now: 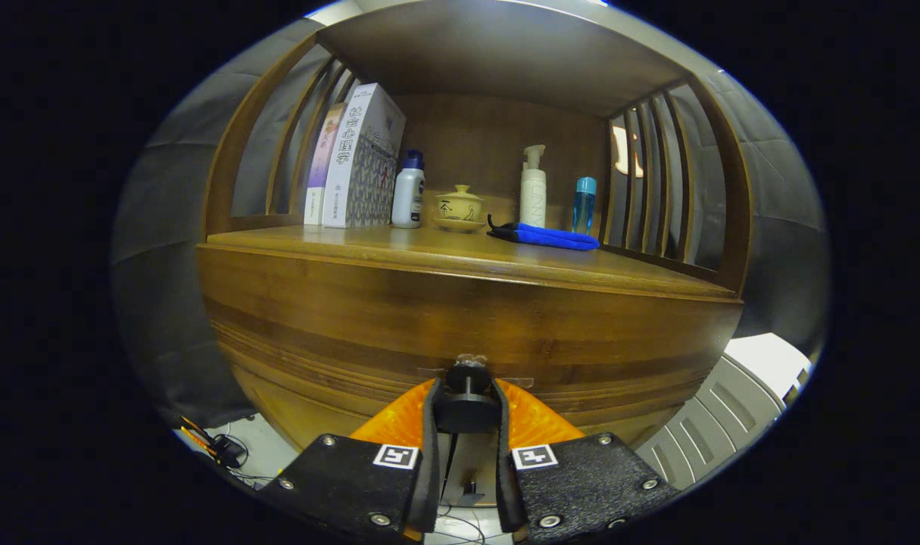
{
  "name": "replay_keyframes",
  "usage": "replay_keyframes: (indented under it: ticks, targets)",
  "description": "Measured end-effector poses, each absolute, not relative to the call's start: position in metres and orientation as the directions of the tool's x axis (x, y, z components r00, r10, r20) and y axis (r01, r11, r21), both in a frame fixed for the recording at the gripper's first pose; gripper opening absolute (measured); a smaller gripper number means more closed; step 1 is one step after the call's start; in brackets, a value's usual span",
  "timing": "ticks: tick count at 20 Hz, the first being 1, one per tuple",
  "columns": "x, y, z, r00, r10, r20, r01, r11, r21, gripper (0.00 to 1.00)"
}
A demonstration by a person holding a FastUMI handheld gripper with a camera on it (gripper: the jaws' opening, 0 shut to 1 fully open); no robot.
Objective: Pull open the drawer, take out the items inside it, and place them on the countertop above the cabinet.
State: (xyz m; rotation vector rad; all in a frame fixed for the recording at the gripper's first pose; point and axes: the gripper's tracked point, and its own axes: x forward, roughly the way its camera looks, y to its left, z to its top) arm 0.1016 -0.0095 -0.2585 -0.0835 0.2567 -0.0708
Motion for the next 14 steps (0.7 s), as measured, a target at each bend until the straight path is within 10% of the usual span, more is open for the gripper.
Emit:
replay_keyframes:
  ticks: [14]
  targets:
    - [0.028, -0.004, -0.259, 0.956, -0.081, -0.283, 0.065, 0.996, -0.066, 0.31]
